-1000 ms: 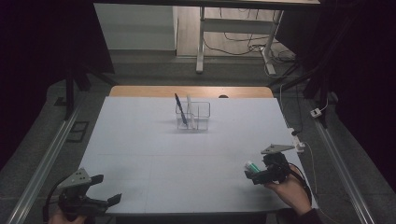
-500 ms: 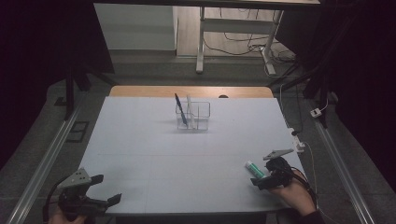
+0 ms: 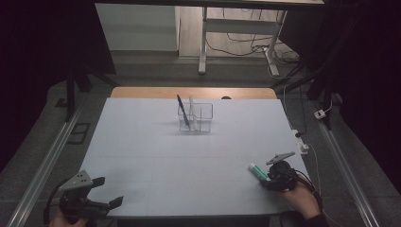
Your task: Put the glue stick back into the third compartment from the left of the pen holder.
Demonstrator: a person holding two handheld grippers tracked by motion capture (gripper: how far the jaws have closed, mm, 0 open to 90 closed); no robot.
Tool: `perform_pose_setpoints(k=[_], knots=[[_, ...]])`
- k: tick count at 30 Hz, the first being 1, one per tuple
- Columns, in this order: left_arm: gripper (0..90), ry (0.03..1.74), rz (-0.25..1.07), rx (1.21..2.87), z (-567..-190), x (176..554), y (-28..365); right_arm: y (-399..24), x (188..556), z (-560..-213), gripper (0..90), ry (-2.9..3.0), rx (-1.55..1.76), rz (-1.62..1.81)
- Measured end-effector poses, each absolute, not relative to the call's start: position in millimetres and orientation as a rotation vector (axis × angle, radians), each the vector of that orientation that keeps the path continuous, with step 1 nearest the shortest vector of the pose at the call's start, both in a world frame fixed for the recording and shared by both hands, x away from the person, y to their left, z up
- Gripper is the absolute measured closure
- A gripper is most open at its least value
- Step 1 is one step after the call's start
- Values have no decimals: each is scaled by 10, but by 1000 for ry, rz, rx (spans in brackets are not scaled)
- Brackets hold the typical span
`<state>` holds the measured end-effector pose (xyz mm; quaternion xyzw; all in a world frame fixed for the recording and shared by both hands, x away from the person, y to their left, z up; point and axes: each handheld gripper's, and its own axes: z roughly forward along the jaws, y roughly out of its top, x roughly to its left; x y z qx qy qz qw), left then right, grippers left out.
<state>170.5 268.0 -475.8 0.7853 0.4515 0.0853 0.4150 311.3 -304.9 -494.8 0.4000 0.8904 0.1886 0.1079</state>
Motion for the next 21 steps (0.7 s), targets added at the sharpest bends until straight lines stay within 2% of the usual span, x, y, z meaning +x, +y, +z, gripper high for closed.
perform_pose_setpoints(k=[3, 11, 21], knots=[[0, 1135, 214, 1974, -4758, 1705, 2680, -3042, 3114, -4944, 648, 2624, 1175, 553], [4, 1137, 217, 1975, -4757, 1705, 2678, -3024, 3140, -4920, 655, 2621, 1248, 539], [0, 1108, 192, 1931, -4753, 1728, 2688, -3006, 3128, -4820, 656, 2624, 1218, 686]])
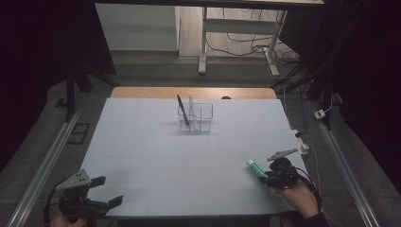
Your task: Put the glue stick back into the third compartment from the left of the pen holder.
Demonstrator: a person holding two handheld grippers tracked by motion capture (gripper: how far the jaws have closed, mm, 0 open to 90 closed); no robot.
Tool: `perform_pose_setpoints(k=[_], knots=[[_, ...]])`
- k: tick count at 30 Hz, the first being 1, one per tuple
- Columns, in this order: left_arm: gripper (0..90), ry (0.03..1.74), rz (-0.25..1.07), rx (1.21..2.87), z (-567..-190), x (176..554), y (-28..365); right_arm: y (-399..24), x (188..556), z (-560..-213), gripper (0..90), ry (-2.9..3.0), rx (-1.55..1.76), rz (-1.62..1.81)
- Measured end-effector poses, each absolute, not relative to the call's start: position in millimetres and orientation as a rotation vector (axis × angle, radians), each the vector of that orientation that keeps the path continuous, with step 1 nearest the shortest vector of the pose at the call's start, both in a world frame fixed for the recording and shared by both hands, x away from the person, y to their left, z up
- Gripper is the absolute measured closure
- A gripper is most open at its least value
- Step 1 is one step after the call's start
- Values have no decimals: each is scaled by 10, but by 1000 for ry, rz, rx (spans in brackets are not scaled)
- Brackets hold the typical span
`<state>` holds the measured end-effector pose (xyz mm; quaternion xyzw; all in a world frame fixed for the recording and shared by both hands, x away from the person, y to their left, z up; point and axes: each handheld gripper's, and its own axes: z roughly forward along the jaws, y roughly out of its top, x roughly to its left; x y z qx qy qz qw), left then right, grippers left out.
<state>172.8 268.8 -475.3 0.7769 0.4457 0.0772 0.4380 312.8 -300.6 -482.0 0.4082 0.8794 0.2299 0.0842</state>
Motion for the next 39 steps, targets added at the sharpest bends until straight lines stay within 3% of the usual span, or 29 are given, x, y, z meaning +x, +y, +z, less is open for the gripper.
perform_pose_setpoints(k=[18, 39], knots=[[0, 805, 135, 1951, -4697, 2041, 2289, -2785, 3107, -4575, 657, 2671, 1034, 873], [0, 680, 131, 2002, -4603, 2403, 1748, -2339, 3129, -4405, 656, 2779, 830, 962]])
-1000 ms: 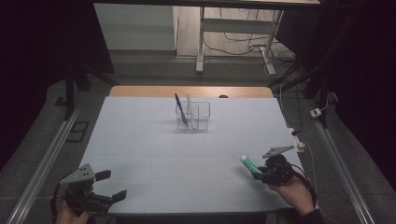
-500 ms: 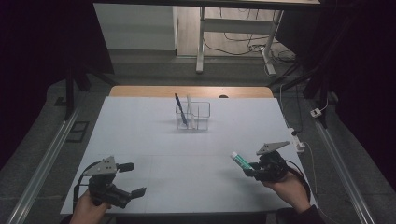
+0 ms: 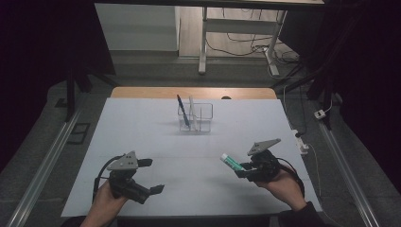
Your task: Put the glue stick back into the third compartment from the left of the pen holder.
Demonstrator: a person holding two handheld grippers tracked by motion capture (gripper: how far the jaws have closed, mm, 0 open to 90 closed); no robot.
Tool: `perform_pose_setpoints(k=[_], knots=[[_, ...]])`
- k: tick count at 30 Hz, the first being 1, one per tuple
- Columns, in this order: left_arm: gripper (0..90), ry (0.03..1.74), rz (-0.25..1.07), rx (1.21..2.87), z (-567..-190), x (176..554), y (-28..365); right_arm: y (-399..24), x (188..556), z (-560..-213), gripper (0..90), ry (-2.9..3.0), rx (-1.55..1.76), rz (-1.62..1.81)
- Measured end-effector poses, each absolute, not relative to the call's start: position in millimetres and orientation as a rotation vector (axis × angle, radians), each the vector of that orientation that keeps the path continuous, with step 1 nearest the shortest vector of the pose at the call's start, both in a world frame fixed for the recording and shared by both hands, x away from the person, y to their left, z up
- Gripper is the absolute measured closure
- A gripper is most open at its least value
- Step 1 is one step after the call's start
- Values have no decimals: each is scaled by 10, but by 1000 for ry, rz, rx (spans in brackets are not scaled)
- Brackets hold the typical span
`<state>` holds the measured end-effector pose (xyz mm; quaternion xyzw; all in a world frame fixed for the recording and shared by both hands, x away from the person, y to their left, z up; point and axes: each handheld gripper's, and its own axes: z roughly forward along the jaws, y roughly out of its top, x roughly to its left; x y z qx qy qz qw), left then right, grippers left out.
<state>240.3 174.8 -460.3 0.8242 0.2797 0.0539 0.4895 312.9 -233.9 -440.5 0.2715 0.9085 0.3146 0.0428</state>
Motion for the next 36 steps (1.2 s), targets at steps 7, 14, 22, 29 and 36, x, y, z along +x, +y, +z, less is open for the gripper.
perform_pose_setpoints(k=[7, 14, 22, 29, 36], knots=[[0, 632, 113, 2014, -4581, 2567, 1571, -2169, 3138, -4361, 656, 2815, 741, 969], [0, 560, 75, 2039, -4544, 2726, 1391, -2003, 3146, -4316, 656, 2843, 651, 978], [0, 488, -5, 2032, -4574, 2903, 1268, -1812, 3129, -4279, 656, 2871, 529, 1007], [6, 404, -27, 2072, -4587, 2955, 1144, -1688, 3095, -4277, 656, 2901, 413, 1040], [102, 341, -37, 2085, -4594, 2997, 1092, -1581, 3043, -4264, 656, 2928, 293, 1072]])
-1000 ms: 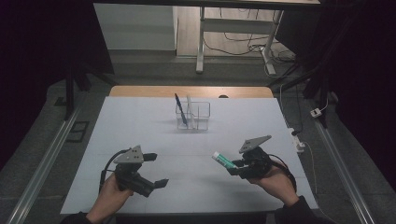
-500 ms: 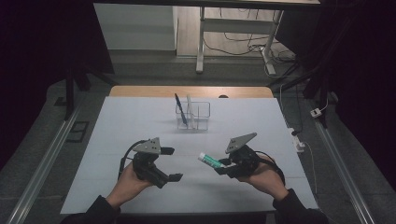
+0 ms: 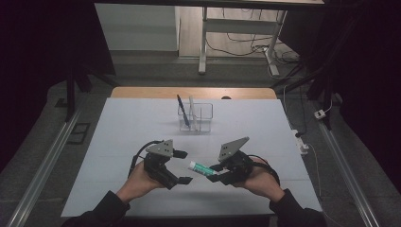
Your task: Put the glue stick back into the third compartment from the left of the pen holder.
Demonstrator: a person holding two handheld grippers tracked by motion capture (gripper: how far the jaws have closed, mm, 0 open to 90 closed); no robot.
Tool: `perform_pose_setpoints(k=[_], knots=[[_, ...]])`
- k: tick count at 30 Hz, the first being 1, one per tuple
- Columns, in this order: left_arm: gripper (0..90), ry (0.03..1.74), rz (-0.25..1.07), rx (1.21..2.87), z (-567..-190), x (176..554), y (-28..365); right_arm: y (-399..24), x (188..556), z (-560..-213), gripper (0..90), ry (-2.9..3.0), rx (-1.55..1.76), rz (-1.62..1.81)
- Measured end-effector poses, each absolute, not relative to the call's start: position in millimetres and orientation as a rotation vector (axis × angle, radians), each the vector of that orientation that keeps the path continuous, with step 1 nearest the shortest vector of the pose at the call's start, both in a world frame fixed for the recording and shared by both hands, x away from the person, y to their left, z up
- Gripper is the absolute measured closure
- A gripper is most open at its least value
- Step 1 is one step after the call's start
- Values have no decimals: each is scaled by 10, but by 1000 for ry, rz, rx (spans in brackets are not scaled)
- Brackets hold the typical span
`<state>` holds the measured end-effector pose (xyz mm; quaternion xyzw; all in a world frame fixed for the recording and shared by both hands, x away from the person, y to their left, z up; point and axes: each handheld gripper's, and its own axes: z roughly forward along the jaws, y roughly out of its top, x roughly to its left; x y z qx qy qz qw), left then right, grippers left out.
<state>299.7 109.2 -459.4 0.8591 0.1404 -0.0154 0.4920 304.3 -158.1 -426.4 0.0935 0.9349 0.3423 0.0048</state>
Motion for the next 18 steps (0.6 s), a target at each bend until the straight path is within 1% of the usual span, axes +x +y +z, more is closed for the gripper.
perform_pose_setpoints(k=[7, 13, 18], knots=[[321, 275, -110, 2072, -4572, 3022, 1123, -1533, 3017, -4278, 656, 2945, 204, 1088], [441, 236, -141, 2092, -4580, 3022, 1090, -1503, 2991, -4277, 656, 2947, 147, 1085], [507, 202, -170, 2109, -4589, 3020, 1058, -1477, 2973, -4280, 656, 2950, 113, 1083]])
